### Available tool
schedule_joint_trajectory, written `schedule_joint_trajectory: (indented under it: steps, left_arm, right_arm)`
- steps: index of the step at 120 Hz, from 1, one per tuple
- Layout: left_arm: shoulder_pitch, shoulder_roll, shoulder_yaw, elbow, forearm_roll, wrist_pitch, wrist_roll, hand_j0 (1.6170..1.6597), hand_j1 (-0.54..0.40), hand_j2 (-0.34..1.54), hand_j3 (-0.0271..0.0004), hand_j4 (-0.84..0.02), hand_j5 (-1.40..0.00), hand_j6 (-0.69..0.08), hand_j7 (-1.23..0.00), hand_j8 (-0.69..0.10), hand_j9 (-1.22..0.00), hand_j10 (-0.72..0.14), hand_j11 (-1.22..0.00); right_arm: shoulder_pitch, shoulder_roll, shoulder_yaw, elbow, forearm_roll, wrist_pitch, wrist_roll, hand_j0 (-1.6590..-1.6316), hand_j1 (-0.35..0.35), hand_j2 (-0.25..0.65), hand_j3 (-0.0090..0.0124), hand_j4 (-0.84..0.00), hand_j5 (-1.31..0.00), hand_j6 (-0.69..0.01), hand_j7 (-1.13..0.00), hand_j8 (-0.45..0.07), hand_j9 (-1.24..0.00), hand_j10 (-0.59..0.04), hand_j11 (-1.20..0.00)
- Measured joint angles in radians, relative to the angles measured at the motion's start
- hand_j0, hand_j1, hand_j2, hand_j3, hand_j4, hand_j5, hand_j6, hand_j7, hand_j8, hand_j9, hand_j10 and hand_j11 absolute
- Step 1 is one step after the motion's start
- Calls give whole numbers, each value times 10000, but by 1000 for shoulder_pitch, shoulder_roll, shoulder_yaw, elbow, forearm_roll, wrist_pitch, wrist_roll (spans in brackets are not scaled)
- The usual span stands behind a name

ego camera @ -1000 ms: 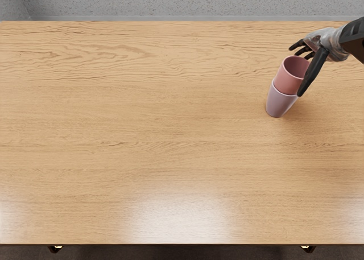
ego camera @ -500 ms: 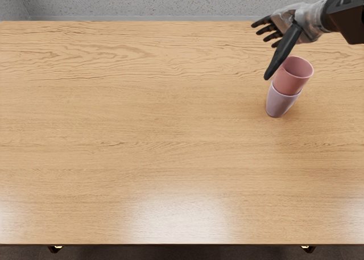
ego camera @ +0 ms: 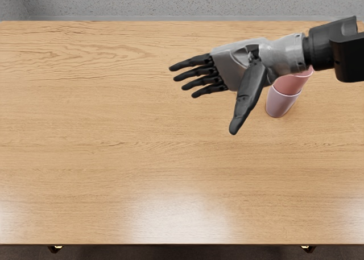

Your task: Pick up cup and place in cup with right hand

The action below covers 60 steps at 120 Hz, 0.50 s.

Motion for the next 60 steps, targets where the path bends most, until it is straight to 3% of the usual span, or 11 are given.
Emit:
schedule_joint_trajectory:
  steps: [20, 60]
  left_arm:
    - [0, 0, 0, 0, 0, 0, 0, 16581, 3490, -1, 0, 0, 0, 0, 0, 0, 0, 0, 0]
    - [0, 0, 0, -1, 0, 0, 0, 16581, 3490, 0, 0, 0, 0, 0, 0, 0, 0, 0, 0]
  right_arm:
    - [-89, -85, 35, 24, 79, 109, 0, -16581, -3052, -75, 0, -371, -478, -372, -478, -371, -478, -370, -478]
    - [-178, -261, 45, 20, 133, 136, 0, -16581, -3042, -76, 0, -371, -487, -369, -488, -371, -487, -373, -487]
